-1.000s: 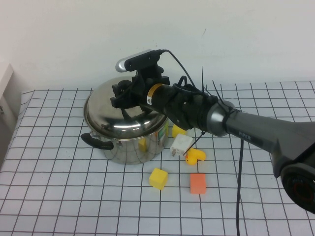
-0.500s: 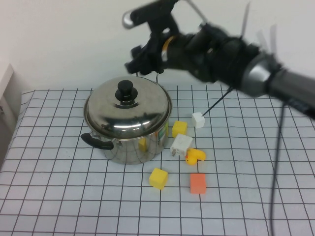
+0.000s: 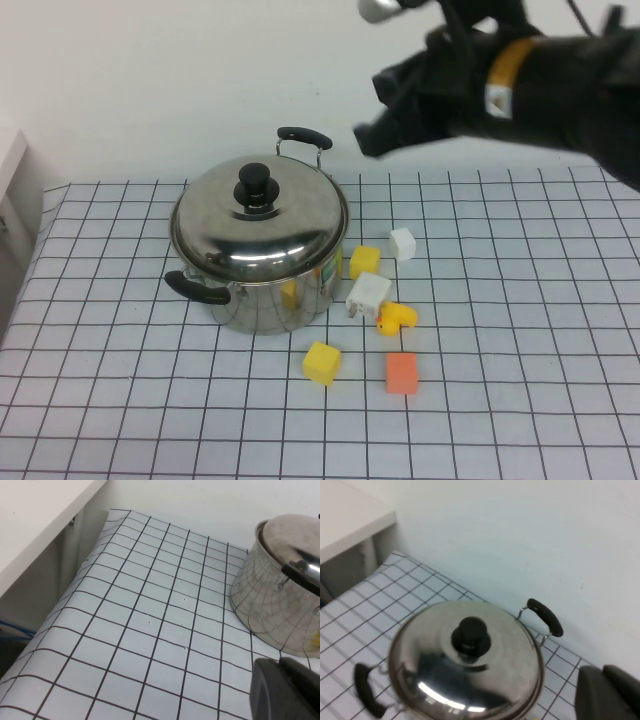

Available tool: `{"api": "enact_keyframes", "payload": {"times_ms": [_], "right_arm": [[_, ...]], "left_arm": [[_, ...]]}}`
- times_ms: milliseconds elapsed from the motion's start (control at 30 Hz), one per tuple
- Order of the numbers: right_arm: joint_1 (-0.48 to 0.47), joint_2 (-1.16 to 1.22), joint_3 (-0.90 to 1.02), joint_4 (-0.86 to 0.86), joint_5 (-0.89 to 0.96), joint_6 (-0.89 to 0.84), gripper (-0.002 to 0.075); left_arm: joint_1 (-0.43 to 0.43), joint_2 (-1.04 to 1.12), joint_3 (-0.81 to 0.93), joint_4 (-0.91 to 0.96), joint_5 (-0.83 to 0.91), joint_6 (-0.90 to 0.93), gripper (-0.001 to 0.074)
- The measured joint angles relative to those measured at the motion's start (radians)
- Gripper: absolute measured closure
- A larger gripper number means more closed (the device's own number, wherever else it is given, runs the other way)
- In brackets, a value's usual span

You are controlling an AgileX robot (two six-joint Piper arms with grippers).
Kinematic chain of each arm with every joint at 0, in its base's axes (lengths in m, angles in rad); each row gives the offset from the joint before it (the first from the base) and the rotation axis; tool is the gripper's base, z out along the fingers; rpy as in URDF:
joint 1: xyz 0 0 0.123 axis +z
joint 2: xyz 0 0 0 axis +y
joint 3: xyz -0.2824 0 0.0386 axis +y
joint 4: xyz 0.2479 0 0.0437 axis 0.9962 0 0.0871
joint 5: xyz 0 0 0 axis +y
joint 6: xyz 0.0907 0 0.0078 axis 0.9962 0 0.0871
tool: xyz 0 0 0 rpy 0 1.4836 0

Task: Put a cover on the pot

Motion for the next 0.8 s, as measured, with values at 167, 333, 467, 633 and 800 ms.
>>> {"api": "enact_keyframes", "payload": {"times_ms": [167, 333, 467, 633, 800], "right_arm": [[0.078, -0.215, 0.218, 0.000, -0.049, -0.085, 0.0727], [0.138, -0.399, 0.366, 0.012, -0.023, -0.098, 0.0728], [0.143, -0.526, 0.499, 0.010, 0.053, -0.102, 0.0728], [0.143, -0.660, 0.672, -0.068, -0.019, -0.104, 0.0728], [0.143, -0.795, 0.828, -0.132, -0.099, -0.085, 0.0728]], "left_arm": [[0.000, 0.000, 0.000, 0.000, 0.000, 0.000, 0.0738], [0.000, 0.000, 0.000, 0.000, 0.000, 0.000, 0.0738], [0.000, 0.000, 0.000, 0.000, 0.000, 0.000, 0.0738], [0.000, 0.000, 0.000, 0.000, 0.000, -0.004, 0.0738], [0.000, 0.000, 0.000, 0.000, 0.000, -0.004, 0.0738]]}}
